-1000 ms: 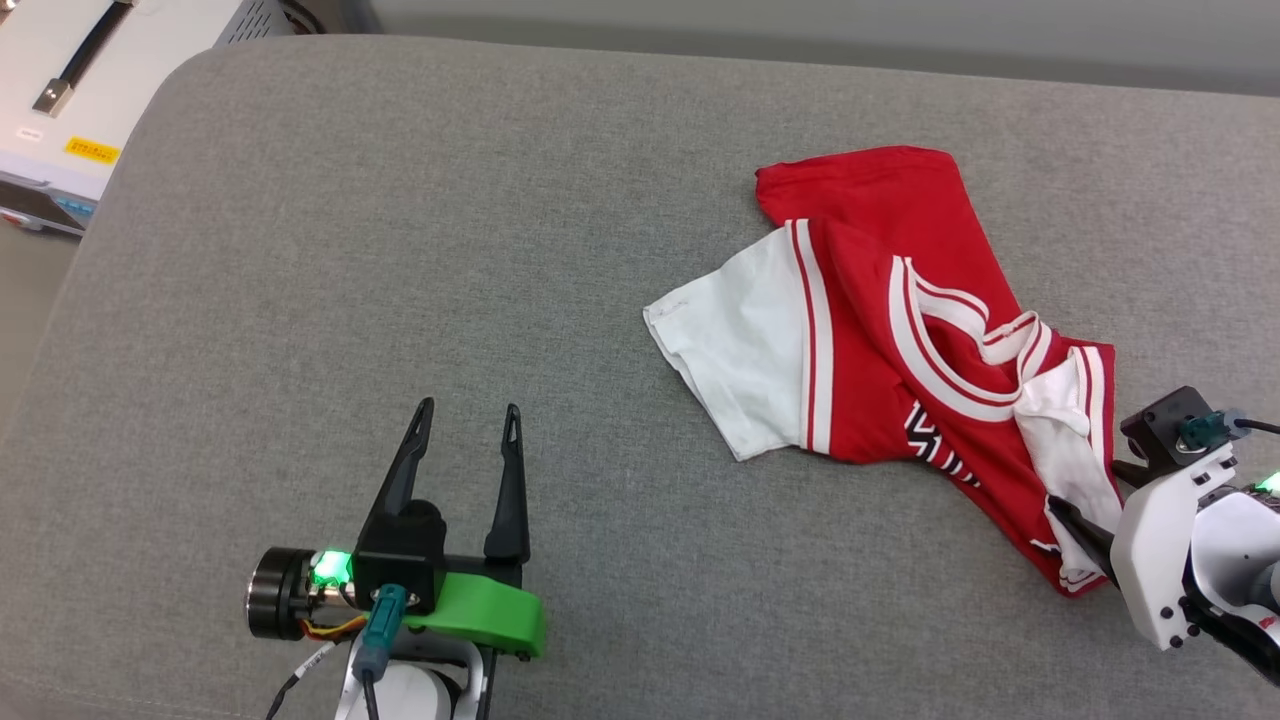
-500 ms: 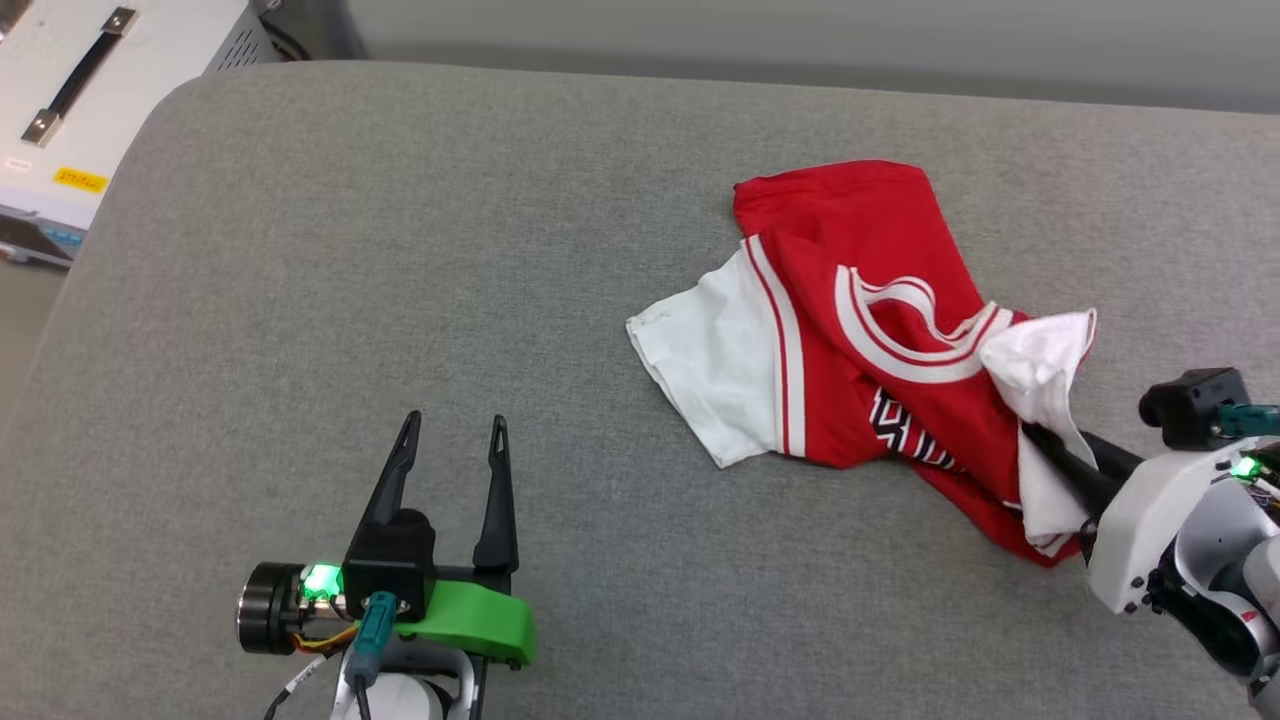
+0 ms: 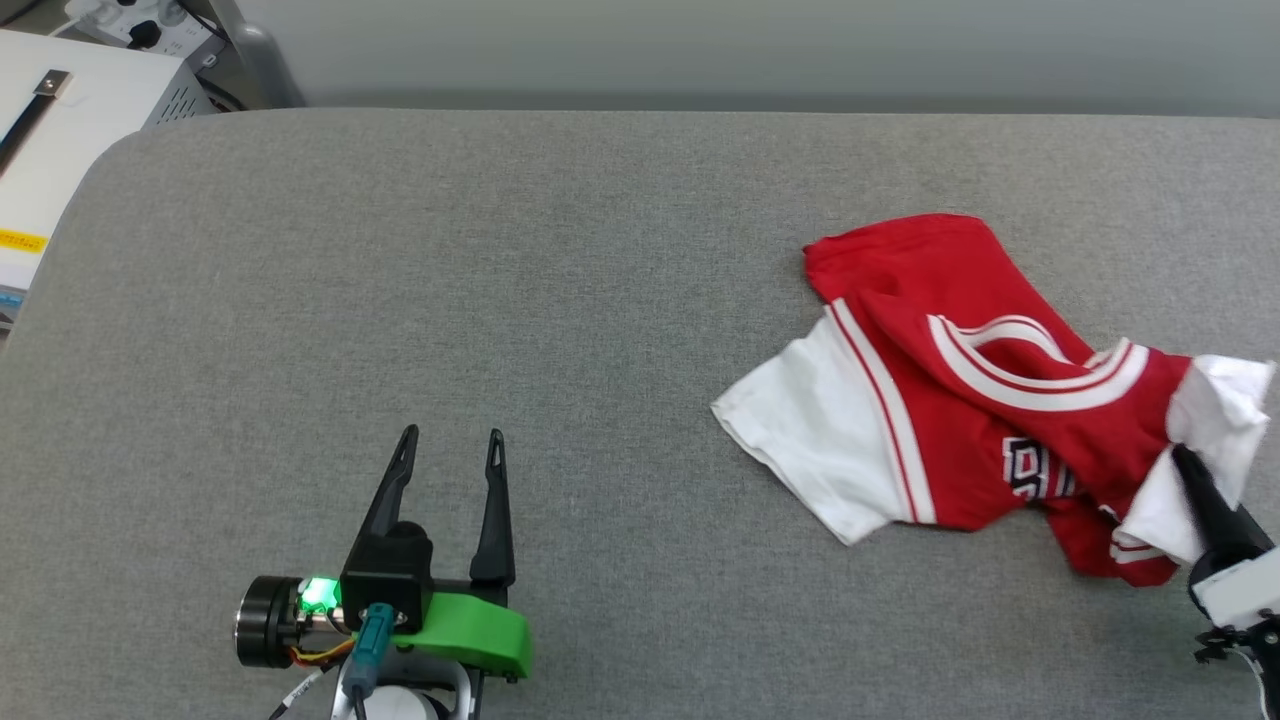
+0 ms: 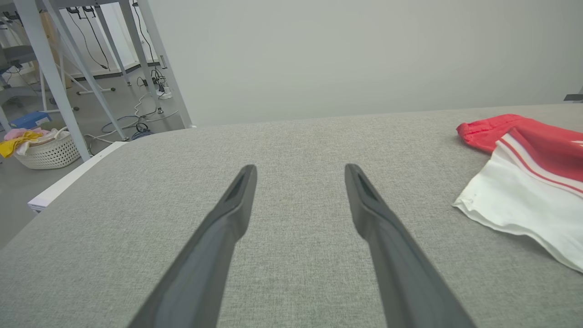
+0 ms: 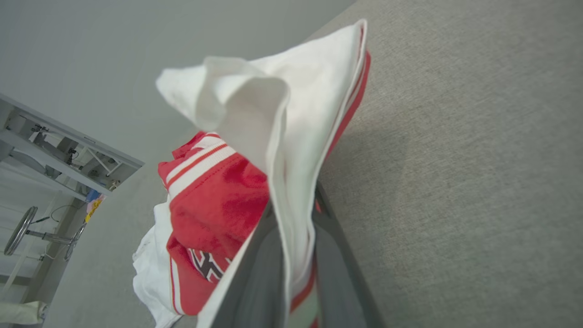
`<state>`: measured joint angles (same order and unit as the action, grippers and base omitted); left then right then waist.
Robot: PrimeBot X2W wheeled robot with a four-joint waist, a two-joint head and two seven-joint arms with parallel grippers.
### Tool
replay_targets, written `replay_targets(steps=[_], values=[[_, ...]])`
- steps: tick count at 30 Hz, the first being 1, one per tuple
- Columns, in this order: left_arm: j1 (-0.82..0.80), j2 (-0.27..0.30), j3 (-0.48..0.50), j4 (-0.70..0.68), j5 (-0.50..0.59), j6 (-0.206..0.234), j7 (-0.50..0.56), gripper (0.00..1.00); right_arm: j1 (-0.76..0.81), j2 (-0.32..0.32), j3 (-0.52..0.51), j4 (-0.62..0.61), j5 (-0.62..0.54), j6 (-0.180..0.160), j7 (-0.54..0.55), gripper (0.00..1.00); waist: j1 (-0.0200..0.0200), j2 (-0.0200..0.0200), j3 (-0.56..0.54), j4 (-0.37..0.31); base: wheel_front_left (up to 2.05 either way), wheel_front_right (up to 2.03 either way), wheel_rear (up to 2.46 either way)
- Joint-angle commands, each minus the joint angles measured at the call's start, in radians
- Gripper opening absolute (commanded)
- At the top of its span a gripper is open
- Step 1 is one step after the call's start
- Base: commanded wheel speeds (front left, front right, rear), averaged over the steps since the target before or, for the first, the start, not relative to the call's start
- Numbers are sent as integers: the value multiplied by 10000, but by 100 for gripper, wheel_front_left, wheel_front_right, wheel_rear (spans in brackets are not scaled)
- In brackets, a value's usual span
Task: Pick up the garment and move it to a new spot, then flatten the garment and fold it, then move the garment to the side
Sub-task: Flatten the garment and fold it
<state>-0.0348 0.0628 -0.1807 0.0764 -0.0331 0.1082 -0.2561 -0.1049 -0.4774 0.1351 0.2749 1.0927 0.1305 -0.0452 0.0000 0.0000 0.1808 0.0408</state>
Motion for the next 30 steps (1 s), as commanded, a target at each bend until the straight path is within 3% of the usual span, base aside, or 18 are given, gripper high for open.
replay_targets(steps=[1,10,15,16,17,18,25,30], values=[[132,-23,24,9,100,-66,-57,100,126,178,-426,298,519,2,-164,0,0,0,-2,-7,0,0,0],[132,-39,-35,79,116,-120,-57,100,-87,873,-2949,2872,3494,2,-258,0,0,0,25,64,0,0,0],[182,-45,-59,151,120,-140,-57,100,-518,736,-3101,4364,3400,2,-394,0,0,0,-47,95,0,0,0],[204,-46,-63,176,118,-148,-57,100,-597,720,-3079,4530,3300,2,-499,13,0,0,-96,100,0,0,0],[225,-47,-65,196,116,-152,-57,100,-630,676,-3017,4577,3165,2,-586,39,0,0,-143,103,0,0,0],[255,-48,-61,218,110,-155,-57,100,-644,612,-2968,4579,2989,2,-765,100,0,0,-208,102,0,0,0],[521,-26,-4,259,104,-168,-57,100,-150,64,-3165,3727,1672,2,-1984,100,0,0,-666,28,0,0,0],[650,14,44,178,129,-168,-57,100,95,-214,-4581,2283,-709,2,-2157,100,0,0,-824,-79,0,0,0]])
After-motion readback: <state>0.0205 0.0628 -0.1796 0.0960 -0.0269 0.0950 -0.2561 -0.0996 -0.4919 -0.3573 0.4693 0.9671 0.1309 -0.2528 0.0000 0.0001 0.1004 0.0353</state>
